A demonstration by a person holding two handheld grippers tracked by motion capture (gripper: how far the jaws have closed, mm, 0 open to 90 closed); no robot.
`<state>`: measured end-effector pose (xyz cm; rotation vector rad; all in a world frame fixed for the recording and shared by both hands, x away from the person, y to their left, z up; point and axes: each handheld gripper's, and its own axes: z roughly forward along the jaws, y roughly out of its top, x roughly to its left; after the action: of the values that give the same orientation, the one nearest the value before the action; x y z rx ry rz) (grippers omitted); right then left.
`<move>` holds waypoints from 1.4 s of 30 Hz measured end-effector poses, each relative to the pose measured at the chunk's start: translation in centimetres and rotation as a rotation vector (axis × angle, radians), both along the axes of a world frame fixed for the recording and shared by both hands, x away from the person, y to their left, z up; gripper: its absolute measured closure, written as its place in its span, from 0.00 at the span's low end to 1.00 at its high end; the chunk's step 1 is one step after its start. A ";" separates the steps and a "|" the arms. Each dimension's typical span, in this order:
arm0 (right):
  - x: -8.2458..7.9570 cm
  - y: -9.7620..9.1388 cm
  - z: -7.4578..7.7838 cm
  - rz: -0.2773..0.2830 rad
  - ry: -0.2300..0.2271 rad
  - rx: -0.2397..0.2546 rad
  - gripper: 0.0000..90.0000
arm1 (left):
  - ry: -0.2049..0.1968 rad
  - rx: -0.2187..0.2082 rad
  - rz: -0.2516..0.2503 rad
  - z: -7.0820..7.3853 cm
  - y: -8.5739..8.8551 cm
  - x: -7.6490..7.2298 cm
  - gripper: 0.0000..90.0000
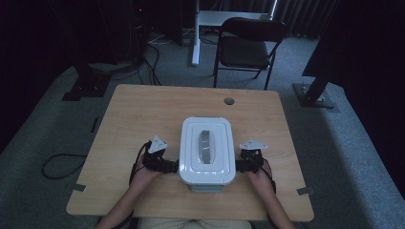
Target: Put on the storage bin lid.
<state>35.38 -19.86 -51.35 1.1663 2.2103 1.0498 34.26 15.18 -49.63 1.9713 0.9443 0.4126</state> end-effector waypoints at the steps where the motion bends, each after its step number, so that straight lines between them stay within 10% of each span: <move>1: 0.1 -0.1 0.0 -0.002 0.004 0.002 0.14 | -0.003 -0.001 0.000 -0.1 0.0 0.1 0.01; 24: -0.9 -1.8 0.5 -0.044 -0.024 0.041 0.14 | -0.018 0.023 0.064 0.0 1.6 0.3 0.01; 42: -2.4 -4.5 0.5 -0.123 -0.032 0.074 0.14 | 0.010 0.037 0.168 -0.5 6.2 -0.7 0.01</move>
<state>33.00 -24.36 -50.86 1.2908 2.0629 1.0996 33.58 21.34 -50.13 1.9352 1.1205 0.5178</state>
